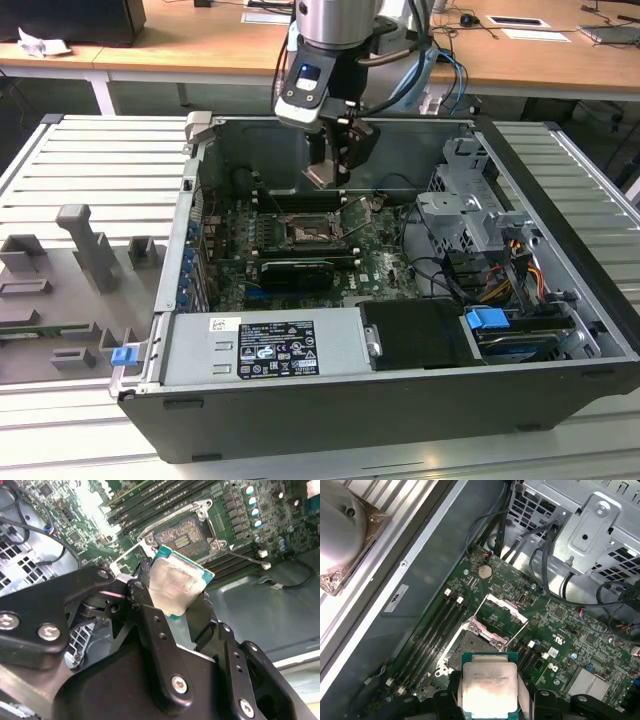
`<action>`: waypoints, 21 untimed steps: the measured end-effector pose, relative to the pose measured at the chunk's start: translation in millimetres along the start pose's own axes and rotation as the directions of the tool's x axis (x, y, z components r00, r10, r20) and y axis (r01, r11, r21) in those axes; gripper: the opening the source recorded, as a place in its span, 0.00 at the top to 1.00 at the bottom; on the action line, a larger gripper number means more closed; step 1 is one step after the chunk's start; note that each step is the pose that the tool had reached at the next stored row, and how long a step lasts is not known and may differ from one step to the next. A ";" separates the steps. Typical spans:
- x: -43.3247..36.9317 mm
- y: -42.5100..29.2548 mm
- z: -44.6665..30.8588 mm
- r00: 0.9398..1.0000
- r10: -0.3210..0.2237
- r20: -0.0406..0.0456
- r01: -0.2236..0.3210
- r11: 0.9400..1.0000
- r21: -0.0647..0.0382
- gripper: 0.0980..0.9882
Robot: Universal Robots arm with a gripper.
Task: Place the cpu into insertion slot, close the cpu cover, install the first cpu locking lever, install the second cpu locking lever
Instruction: 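Place the cpu into insertion slot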
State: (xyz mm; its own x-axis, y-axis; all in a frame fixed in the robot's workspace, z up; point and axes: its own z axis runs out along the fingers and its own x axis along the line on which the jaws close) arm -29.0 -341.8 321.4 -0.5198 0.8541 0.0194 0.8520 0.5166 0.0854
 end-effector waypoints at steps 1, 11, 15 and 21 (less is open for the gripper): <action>0.0 -0.1 1.6 1.000 0.020 0.002 -0.020 1.000 0.000 0.52; -0.3 -1.4 17.1 0.958 0.285 0.023 -0.285 0.958 -0.009 0.52; -0.3 -1.6 19.4 0.929 0.368 0.030 -0.368 0.930 -0.013 0.52; -0.5 -2.5 29.2 0.867 0.496 0.040 -0.496 0.868 -0.020 0.52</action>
State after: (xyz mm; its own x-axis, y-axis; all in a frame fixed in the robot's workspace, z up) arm -29.1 -341.8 292.2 -0.0256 0.9995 0.0194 0.9961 0.0238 0.0848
